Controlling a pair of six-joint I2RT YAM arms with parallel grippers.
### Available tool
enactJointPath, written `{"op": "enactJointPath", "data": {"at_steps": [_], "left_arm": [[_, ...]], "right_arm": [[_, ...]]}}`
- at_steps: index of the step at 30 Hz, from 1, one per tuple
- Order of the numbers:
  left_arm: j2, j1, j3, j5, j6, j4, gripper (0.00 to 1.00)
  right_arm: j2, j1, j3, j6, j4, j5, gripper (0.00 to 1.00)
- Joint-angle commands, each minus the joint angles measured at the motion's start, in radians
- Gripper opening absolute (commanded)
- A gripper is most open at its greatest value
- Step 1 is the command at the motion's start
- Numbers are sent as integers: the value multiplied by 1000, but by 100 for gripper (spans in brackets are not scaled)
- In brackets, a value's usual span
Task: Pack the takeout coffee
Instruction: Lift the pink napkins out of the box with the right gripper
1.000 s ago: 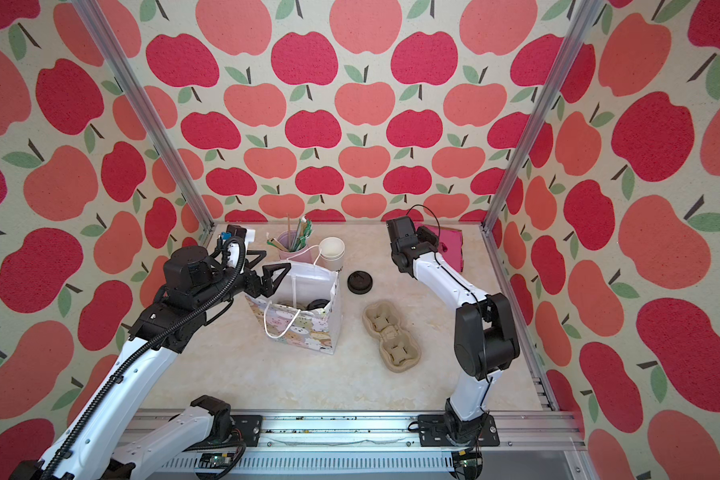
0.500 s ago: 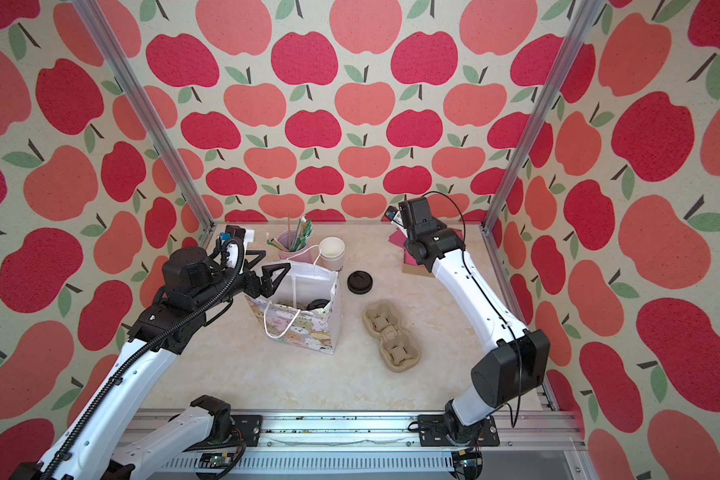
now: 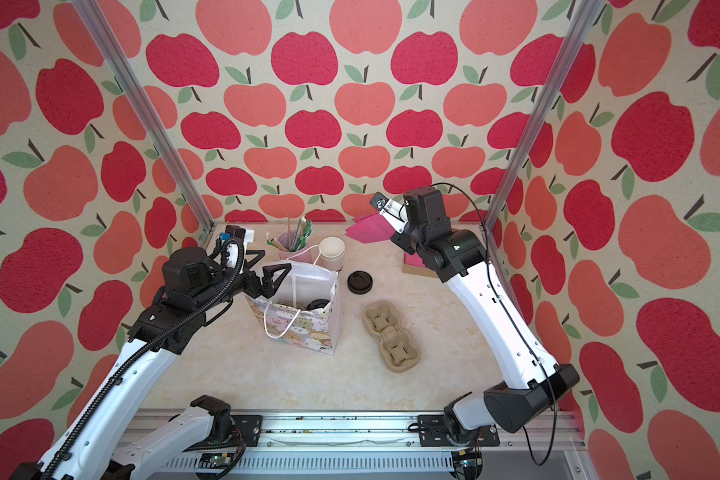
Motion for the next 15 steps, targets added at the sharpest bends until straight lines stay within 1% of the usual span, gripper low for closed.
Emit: {"op": "enactJointPath", "data": {"at_steps": [1, 5, 11, 15], "left_arm": [[-17, -6, 1, -18, 16, 6, 99], [-22, -6, 2, -27, 25, -2, 99], [-32, -6, 1, -47, 28, -5, 99], [-44, -6, -7, -60, 24, 6, 99]], "right_arm": [[-26, 26, 56, 63, -50, -86, 0], [-30, 52, 103, 101, -71, -138, 0], [-32, 77, 166, 185, -103, -262, 0], [-18, 93, 197, 220, -130, -320, 0]]}}
